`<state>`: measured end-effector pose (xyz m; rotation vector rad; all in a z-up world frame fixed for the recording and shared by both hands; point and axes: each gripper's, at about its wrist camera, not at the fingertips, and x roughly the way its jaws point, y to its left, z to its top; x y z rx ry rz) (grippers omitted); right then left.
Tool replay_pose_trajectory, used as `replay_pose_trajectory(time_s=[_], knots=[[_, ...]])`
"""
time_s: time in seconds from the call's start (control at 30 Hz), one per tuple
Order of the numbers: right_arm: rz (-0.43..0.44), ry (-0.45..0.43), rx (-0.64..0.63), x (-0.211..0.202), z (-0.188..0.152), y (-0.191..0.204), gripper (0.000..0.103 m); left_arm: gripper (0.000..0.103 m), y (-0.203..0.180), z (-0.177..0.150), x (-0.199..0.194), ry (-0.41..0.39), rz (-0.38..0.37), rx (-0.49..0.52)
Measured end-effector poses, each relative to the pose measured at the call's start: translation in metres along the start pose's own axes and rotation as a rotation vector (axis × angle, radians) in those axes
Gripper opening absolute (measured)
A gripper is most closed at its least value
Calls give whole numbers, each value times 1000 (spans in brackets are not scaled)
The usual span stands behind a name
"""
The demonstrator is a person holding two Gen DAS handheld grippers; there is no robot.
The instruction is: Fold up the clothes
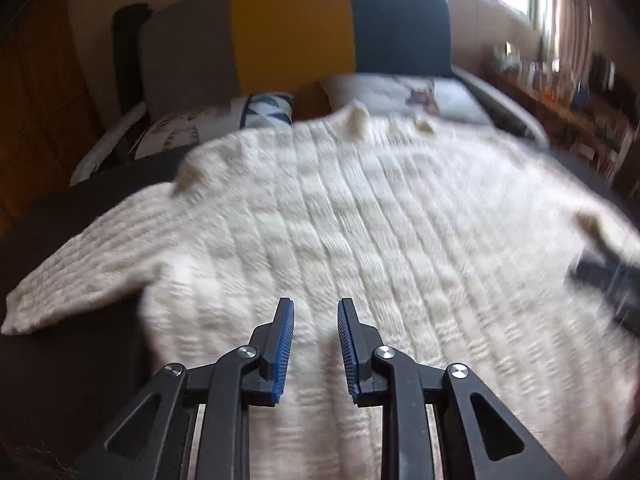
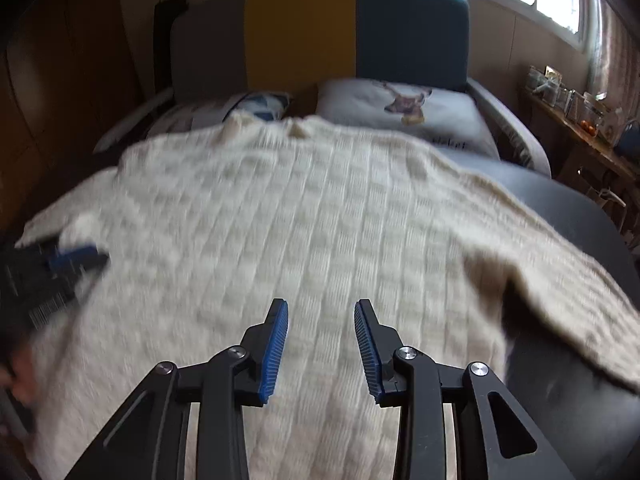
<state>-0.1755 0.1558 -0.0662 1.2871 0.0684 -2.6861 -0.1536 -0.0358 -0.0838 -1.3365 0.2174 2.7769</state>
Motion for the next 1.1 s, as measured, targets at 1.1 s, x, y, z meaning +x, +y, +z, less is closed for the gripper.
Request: replay_pose_trajectory(time_s=[1.1], knots=[[7, -75, 76, 38, 70, -14, 36, 24, -1, -25, 10, -82, 56, 15]])
